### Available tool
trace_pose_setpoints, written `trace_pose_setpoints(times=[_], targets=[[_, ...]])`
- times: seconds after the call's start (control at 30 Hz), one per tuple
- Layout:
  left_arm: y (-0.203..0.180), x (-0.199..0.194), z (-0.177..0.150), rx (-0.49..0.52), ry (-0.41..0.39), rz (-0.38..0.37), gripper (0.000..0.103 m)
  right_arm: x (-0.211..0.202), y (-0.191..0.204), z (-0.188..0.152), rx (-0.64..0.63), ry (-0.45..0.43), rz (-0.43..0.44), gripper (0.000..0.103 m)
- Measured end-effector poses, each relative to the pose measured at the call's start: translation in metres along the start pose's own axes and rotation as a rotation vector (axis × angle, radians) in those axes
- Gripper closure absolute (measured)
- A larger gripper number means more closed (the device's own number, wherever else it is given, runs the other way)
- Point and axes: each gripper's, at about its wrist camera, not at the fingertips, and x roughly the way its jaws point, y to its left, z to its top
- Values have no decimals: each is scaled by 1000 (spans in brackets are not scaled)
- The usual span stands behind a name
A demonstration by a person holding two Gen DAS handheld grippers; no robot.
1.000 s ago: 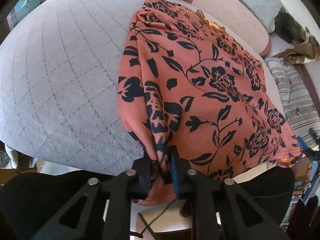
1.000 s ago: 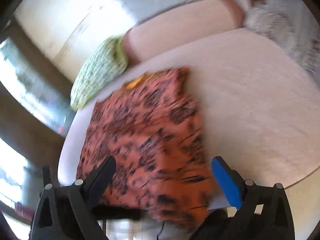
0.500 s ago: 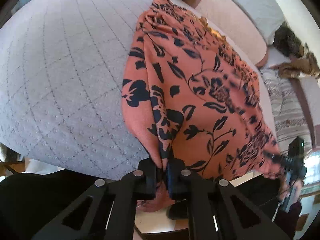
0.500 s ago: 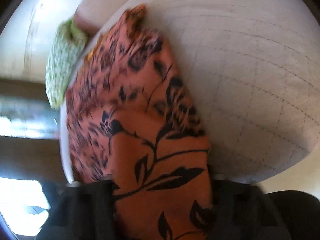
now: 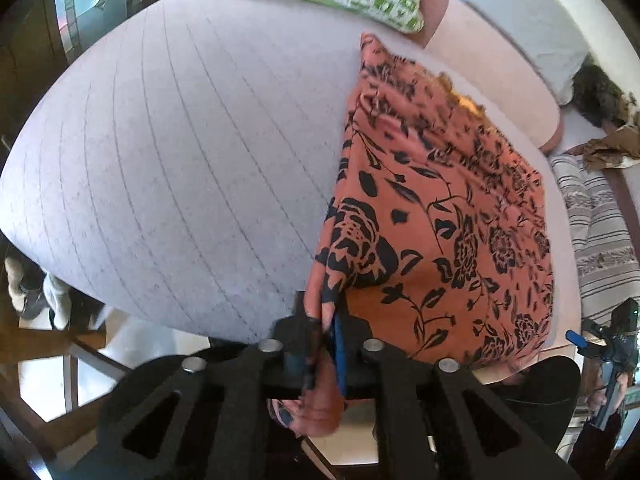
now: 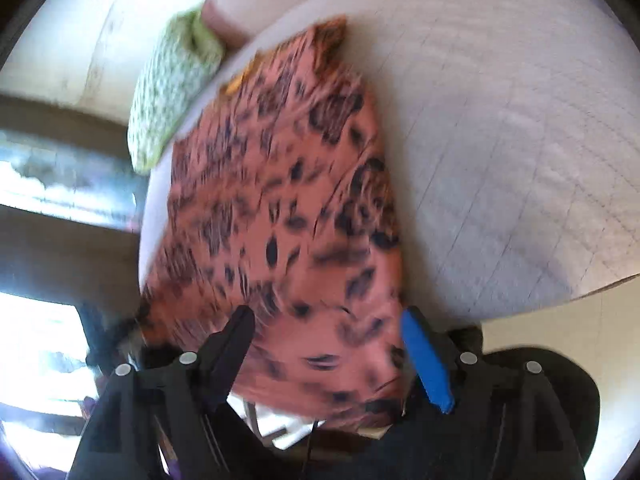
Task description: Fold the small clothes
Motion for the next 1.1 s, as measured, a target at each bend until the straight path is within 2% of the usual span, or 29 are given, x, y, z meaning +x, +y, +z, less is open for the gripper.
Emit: trace_pose_setpoints(times=[0.07,0.13,0.23,0.3,0.4,0.5,0.57,0.6,0.63,0.67,0.7,0.8,0.83,0.87,0.9,0.93,0.97,1.0,1.03,1.07,1.1], targets=[[-7,4,3,4,-7,23,57,12,-1,5,35,7,-32,25],[-13,5,7,26,-41,65,45,25,1,9,40,-16,-82,25],[-13,10,13,28,-54,99,45,30,-6,14,47,-78,-165,26],[-4,21,18,14,-45,97,42,32,-16,15,74,-94,-154,27],[7,42,18,-4,12,72,42,45,-24,14,91,-85,-174,33],[4,42,16,18,-10,48,45,49,-13,10,24,-99,-190,34],[0,45,12,49,5,5,70,53,-8,7,-15,-92,-187,37],[0,46,11,50,11,-8,74,53,-6,6,-30,-88,-178,39],[0,46,9,50,17,-32,84,55,-4,3,-45,-74,-145,45],[0,46,7,51,20,-46,88,57,-4,-2,-54,-60,-113,60],[0,44,3,57,16,-51,88,62,0,-4,-72,-35,-92,67],[-2,38,-2,79,-11,-68,88,66,5,-5,-88,-36,-103,68],[-1,35,-2,77,-12,-68,78,65,2,-5,-73,-35,-85,67],[0,36,-2,73,-4,-74,55,66,1,-4,-61,-35,-68,65],[-1,39,-3,67,8,-85,46,67,-2,-5,-40,-39,-59,65],[0,40,-4,63,15,-101,42,67,-3,-6,-35,-40,-49,55],[-2,44,-4,68,21,-110,42,68,1,-7,-56,-47,-35,46],[-6,45,-5,85,19,-98,42,69,9,-9,-109,-44,-64,46],[-9,46,-4,99,10,-88,59,71,17,-11,-166,-39,-112,49],[-14,49,-1,105,9,-82,92,75,24,-12,-200,-27,-123,77],[-17,53,2,103,17,-92,95,76,26,-13,-209,-9,-104,95]])
